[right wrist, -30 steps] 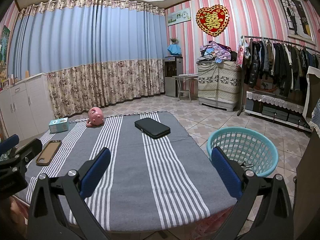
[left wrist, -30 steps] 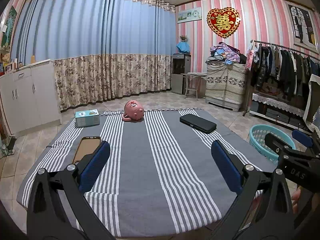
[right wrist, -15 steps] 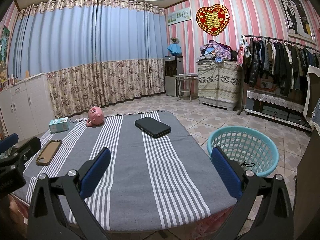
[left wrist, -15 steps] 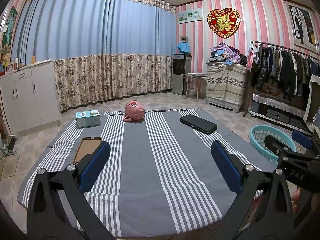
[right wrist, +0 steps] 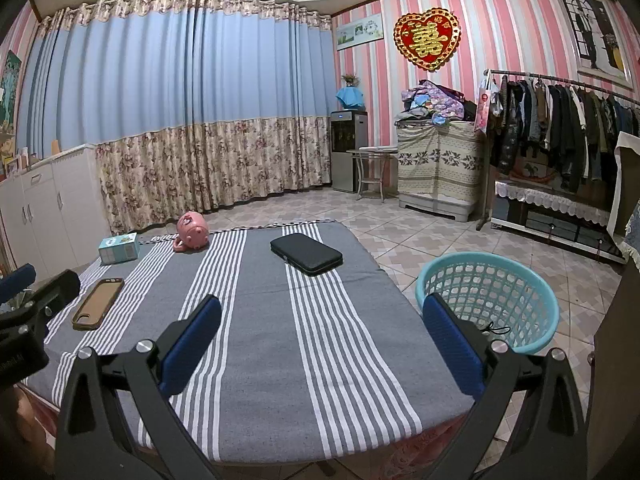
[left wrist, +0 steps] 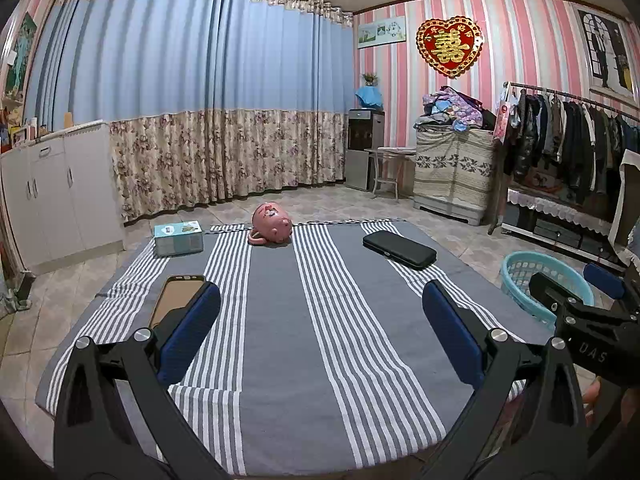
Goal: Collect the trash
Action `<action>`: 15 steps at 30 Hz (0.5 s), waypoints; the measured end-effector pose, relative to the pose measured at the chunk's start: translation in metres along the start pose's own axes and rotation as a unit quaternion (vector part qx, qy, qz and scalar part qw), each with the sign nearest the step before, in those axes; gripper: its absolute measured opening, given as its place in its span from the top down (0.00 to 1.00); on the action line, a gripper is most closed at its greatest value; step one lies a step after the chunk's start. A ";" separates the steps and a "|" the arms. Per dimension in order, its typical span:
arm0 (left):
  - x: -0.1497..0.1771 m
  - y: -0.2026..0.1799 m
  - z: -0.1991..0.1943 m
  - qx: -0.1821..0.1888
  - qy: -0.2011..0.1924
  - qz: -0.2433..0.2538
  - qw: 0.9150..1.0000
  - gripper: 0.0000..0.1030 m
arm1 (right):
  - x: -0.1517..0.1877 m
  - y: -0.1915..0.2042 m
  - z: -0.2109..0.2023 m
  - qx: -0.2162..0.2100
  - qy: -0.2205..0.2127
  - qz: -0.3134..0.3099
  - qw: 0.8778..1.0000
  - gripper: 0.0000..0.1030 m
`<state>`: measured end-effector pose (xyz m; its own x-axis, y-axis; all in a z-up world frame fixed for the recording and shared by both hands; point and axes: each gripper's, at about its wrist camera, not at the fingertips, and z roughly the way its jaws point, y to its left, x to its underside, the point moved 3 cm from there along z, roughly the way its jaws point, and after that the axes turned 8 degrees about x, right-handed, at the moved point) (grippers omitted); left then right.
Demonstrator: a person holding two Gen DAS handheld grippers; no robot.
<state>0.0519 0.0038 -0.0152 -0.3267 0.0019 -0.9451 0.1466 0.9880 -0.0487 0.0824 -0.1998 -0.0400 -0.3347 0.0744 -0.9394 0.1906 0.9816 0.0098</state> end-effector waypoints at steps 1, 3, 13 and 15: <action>-0.002 -0.002 -0.001 -0.001 -0.001 0.001 1.000 0.05 | 0.000 0.002 0.001 0.000 0.001 0.000 1.000 0.04; -0.001 -0.001 -0.001 0.000 0.000 0.000 1.000 0.05 | 0.000 0.000 0.000 0.000 0.000 0.000 1.000 0.04; -0.005 -0.002 -0.002 -0.001 -0.002 -0.001 1.000 0.05 | 0.004 0.004 0.002 -0.004 0.001 0.003 1.000 0.04; -0.007 -0.003 -0.003 -0.001 -0.003 -0.002 1.000 0.05 | 0.003 0.003 0.002 -0.003 0.000 0.003 1.000 0.04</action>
<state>0.0511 0.0016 -0.0079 -0.3209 -0.0032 -0.9471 0.1437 0.9883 -0.0520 0.0833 -0.1972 -0.0438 -0.3344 0.0805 -0.9390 0.1867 0.9823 0.0177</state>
